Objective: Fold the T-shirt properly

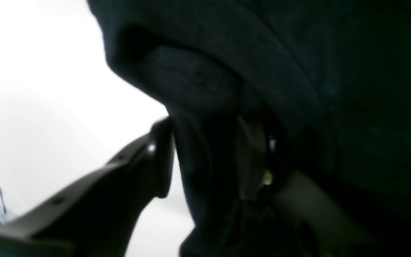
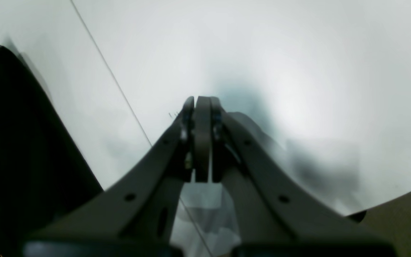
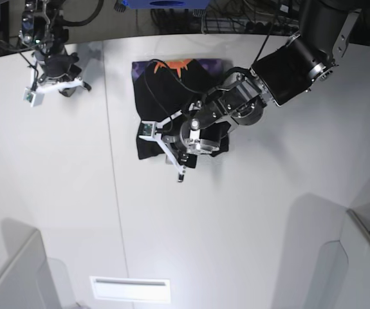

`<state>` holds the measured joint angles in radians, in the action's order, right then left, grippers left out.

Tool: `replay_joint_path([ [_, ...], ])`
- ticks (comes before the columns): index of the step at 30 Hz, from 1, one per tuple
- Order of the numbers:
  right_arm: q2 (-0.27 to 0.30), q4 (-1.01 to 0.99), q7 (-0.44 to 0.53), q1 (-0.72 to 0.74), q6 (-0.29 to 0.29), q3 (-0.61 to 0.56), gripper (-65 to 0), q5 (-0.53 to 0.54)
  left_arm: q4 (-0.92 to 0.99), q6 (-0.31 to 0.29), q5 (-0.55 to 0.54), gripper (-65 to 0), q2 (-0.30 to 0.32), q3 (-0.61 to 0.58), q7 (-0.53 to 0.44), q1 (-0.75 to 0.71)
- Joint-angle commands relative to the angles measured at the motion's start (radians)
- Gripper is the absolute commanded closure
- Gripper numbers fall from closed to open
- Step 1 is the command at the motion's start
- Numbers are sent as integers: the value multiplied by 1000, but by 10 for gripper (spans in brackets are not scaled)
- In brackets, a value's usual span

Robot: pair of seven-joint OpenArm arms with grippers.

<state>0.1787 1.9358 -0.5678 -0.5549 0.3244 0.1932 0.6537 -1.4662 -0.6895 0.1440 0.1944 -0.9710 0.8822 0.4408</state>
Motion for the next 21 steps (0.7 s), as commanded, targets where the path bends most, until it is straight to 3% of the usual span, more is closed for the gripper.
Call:
replay_joint_path([
  [1, 9, 15, 16, 0, -5, 2, 0, -1, -24, -9, -1, -308, 3, 24, 5, 25],
  [10, 9, 15, 16, 5, -5, 1, 0, -1, -112, -9, -4, -446, 4, 77, 5, 125],
  [13, 9, 15, 16, 8, -5, 1, 0, -1, -166, -9, -4, -439, 4, 119, 5, 122],
  [15, 15, 17, 19, 5, -5, 1, 0, -2, -232, -9, -4, -387, 4, 212, 7, 80],
  [16, 34, 21, 22, 0, -5, 1, 0, -2, -278, -9, -2, -323, 4, 286, 7, 48],
  [18, 61, 24, 25, -17, -5, 1, 0, -2, -360, -9, -1, -133, 4, 438, 2, -29],
  [19, 74, 27, 35, -26, -5, 2, 0, -4, -403, -9, 4, 0, 6, 515, 1, -70],
  [21, 109, 37, 88, -61, -5, 1, 0, -18, -466, -9, 9, 0, 26, 639, -4, -139],
])
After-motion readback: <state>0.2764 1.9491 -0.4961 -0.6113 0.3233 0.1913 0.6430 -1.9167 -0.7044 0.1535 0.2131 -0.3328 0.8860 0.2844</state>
